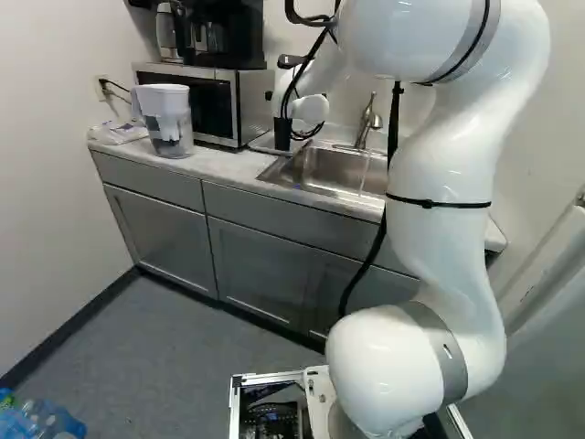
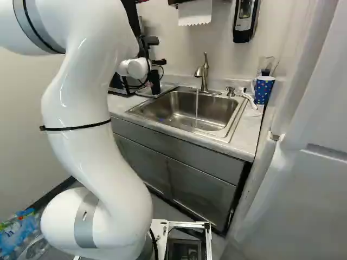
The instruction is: Rinse the cup and place it in the tray
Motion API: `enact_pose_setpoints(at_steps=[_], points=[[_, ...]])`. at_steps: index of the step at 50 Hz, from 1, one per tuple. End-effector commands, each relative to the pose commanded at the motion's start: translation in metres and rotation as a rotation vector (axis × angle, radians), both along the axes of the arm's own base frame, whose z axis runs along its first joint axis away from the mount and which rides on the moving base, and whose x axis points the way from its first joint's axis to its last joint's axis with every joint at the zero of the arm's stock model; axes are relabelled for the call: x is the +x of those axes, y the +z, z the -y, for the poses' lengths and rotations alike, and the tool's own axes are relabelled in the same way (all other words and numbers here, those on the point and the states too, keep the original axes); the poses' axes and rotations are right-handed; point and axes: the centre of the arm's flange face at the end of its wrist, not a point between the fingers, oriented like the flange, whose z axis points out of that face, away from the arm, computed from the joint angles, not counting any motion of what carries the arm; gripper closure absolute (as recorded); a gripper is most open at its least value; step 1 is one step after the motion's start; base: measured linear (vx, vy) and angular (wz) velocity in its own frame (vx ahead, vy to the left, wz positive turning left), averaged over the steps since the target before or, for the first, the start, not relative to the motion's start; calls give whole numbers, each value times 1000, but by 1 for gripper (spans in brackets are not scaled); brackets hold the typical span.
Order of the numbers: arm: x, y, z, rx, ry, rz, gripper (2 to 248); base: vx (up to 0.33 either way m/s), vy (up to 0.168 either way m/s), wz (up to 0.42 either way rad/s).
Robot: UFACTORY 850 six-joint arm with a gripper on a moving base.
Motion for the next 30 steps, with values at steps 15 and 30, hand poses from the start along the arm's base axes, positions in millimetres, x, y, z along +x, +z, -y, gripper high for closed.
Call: enact_pose_setpoints(at_steps=[15, 30], points=[[0, 15, 14, 1, -20, 12, 3, 0, 0, 0], [-1, 31, 28, 3, -41, 26, 3, 0, 0, 0]])
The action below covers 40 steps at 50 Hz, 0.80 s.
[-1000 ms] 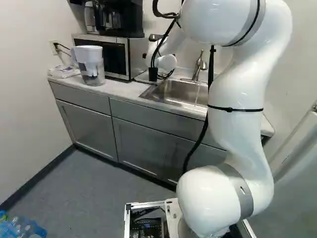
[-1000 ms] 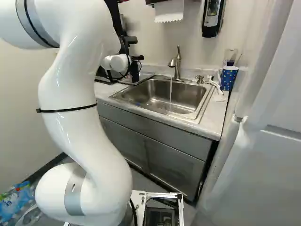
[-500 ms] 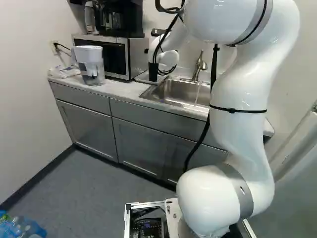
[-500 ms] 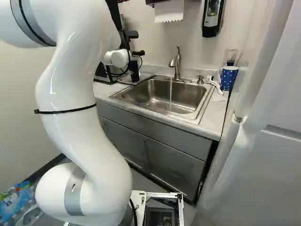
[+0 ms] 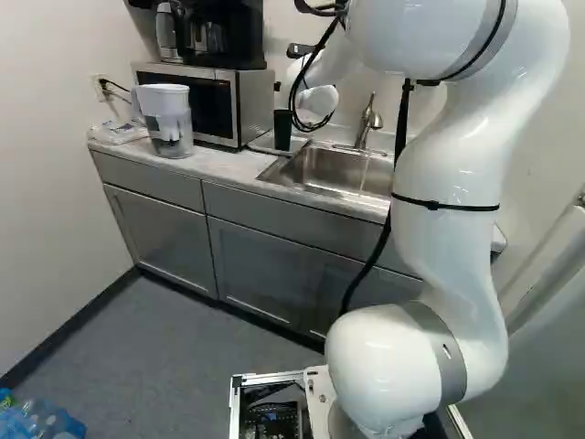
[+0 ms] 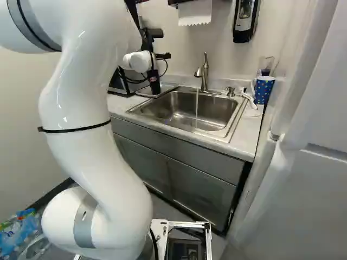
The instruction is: Rinse the cup and place it in the tray
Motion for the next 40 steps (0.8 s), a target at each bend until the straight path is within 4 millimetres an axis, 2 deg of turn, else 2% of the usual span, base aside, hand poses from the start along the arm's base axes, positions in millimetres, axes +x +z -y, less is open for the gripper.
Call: enact_pose_setpoints(at_steps=[32, 40], points=[[0, 34, 28, -32, -24, 45, 3, 0, 0, 0], [0, 34, 35, -32, -35, 45, 3, 0, 0, 0]])
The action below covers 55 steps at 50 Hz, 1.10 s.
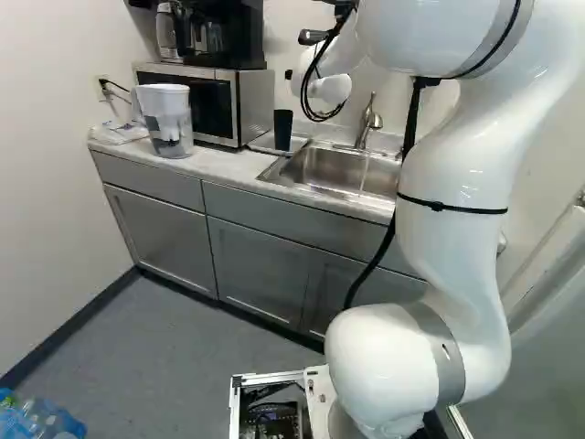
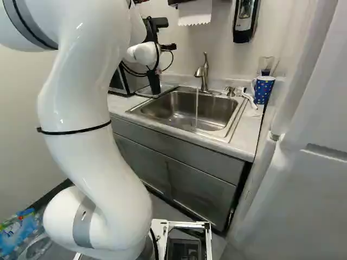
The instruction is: Rinse the cup and place it in the tray
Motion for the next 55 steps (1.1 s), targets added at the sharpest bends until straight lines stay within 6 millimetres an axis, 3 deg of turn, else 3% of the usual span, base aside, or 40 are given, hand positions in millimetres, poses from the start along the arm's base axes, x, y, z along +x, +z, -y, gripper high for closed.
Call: enact_pose_setpoints(at_steps=[55], points=[[1, -1, 69, 0, -105, 2, 3, 0, 0, 0]])
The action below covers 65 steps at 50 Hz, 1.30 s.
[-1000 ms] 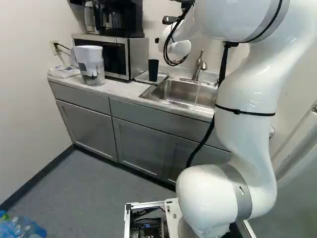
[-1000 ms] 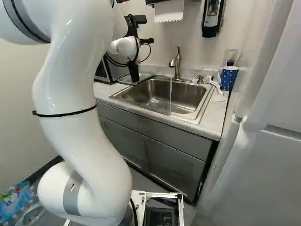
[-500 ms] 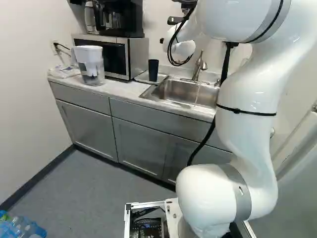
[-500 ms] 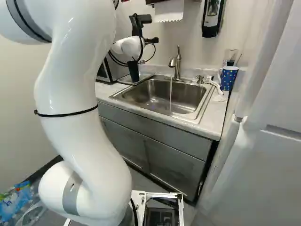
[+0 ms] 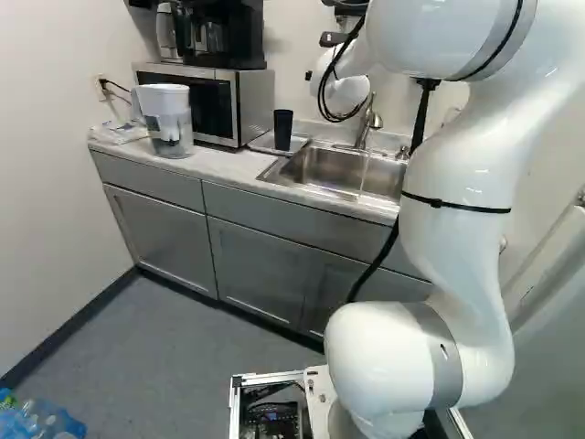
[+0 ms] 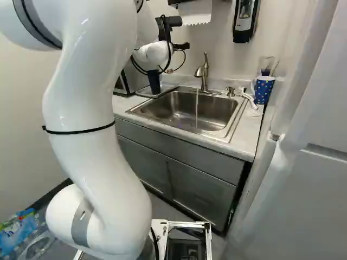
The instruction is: Rinse the cup and place it in the tray
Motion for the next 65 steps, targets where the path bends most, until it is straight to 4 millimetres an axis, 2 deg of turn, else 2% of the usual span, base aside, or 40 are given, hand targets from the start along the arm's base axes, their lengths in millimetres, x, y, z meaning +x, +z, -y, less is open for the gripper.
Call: enact_pose_setpoints(at_steps=[51, 65], points=[[3, -2, 77, -1, -114, 7, 3, 0, 0, 0], [4, -2, 83, -1, -123, 7, 3, 0, 0, 0]])
